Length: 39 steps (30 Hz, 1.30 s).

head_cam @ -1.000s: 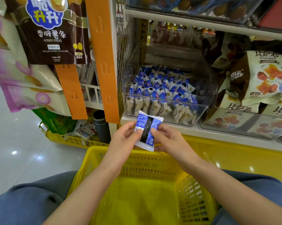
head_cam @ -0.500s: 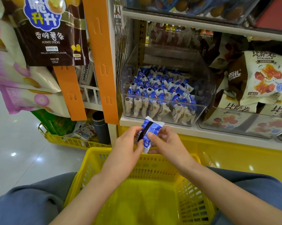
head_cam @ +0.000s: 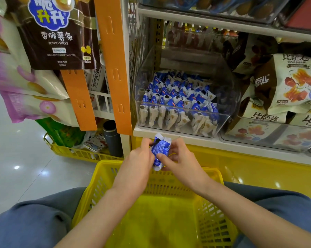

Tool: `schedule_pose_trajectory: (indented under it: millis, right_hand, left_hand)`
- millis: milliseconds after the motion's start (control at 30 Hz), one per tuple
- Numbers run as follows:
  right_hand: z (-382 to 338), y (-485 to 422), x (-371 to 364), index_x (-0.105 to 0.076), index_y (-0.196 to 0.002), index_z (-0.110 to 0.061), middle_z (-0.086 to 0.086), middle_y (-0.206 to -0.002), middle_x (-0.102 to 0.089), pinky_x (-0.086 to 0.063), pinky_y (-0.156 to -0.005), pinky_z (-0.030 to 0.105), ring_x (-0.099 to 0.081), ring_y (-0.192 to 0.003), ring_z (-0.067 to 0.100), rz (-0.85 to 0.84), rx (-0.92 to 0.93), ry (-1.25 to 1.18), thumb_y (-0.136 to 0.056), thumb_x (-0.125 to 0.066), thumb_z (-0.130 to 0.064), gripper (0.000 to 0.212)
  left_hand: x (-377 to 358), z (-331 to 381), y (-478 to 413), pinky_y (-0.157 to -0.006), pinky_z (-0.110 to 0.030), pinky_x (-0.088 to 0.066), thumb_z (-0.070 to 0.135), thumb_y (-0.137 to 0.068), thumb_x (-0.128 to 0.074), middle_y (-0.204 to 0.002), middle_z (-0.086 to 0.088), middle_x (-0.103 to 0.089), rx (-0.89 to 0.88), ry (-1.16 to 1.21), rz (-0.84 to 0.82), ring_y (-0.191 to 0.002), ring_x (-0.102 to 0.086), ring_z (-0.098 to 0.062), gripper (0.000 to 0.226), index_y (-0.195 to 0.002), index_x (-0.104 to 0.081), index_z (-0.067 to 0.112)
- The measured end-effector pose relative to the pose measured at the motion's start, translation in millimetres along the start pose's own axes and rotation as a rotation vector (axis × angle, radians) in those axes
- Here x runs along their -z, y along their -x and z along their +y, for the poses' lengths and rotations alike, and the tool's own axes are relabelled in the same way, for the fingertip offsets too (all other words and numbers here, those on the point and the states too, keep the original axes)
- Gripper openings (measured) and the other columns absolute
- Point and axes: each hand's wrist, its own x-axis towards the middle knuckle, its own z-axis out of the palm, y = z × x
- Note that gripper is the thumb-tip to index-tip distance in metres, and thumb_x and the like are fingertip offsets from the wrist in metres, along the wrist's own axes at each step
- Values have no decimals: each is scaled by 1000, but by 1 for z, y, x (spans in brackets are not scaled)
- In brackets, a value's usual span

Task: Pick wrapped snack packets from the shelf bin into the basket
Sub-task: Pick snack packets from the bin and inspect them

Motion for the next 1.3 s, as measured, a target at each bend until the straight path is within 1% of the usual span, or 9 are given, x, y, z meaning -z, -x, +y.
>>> schedule_pose_trajectory:
  millis: [233,400,633,700,800,967,1067,1133,1300]
  right_hand:
    - [4,2,4,-43,-101,-15,4,-101,-66,-54,-71,36,-65,-83,17,-92,123,234,-87,-62,-25,26]
    - [6,2,6,-34,-95,-26,-9,-89,-58,-43,-63,14,-54,-72,4,-115,212,374,-88,-62,-25,29]
    - [7,1,5,-36,-98,-29,-17,-87,-52,-45,-67,9,-54,-75,-6,-120,202,322,-88,-61,-30,27]
    - [8,-1,5,-39,-100,-27,-14,-90,-55,-48,-72,16,-58,-80,1,-89,183,262,-88,-61,-27,25]
    - [9,-4,5,-44,-103,-23,-6,-93,-60,-54,-75,31,-62,-86,14,-21,131,167,-89,-60,-22,21]
    - [7,-4,3,-44,-97,-25,-5,-90,-60,-56,-59,25,-65,-77,14,-20,45,11,-89,-60,-18,20]
    - [6,-6,4,-47,-98,-29,-13,-94,-61,-55,-71,25,-63,-84,7,4,70,-19,-85,-65,-23,23]
    - [3,-7,4,-46,-103,-34,-18,-102,-59,-52,-77,19,-62,-91,-1,-53,81,-69,-85,-64,-26,27]
    - [-1,-4,0,-37,-135,-22,-18,-122,-50,-51,-88,25,-60,-104,9,-209,62,-247,-83,-61,-29,58]
  left_hand:
    - [3,0,0,-58,-35,-47,34,-97,-37,-82,-2,-64,-16,-60,20,-74,-62,-22,26,-121,-40,23]
    - [3,3,-1,-55,-23,-36,28,-98,-36,-97,3,-46,-84,-157,83,-75,-52,-15,16,-105,-46,18]
    - [-1,-3,-4,-59,-13,-35,17,-96,-43,-84,8,-46,-2,105,139,-68,-46,-1,10,-87,-47,19]
    - [-3,-3,-6,-63,-8,-37,18,-95,-47,-89,11,-49,37,170,138,-73,-48,5,5,-94,-51,21]
    - [-9,-3,-4,-70,-14,-41,19,-91,-54,-104,10,-52,77,193,48,-80,-52,2,22,-113,-50,21]
    - [-8,-4,-4,-59,-9,-42,11,-90,-53,-98,2,-59,107,218,4,-72,-54,-1,23,-112,-50,17]
    - [-4,-3,-7,-63,-12,-48,5,-92,-49,-95,1,-62,139,367,5,-75,-60,-4,18,-103,-52,19]
    - [-2,2,-8,-69,-24,-55,4,-94,-46,-99,-3,-64,230,585,-40,-80,-64,-11,18,-95,-52,21]
    - [3,8,-10,-51,-16,-50,11,-100,-36,-94,-6,-69,434,965,-31,-71,-68,-4,22,-101,-58,13]
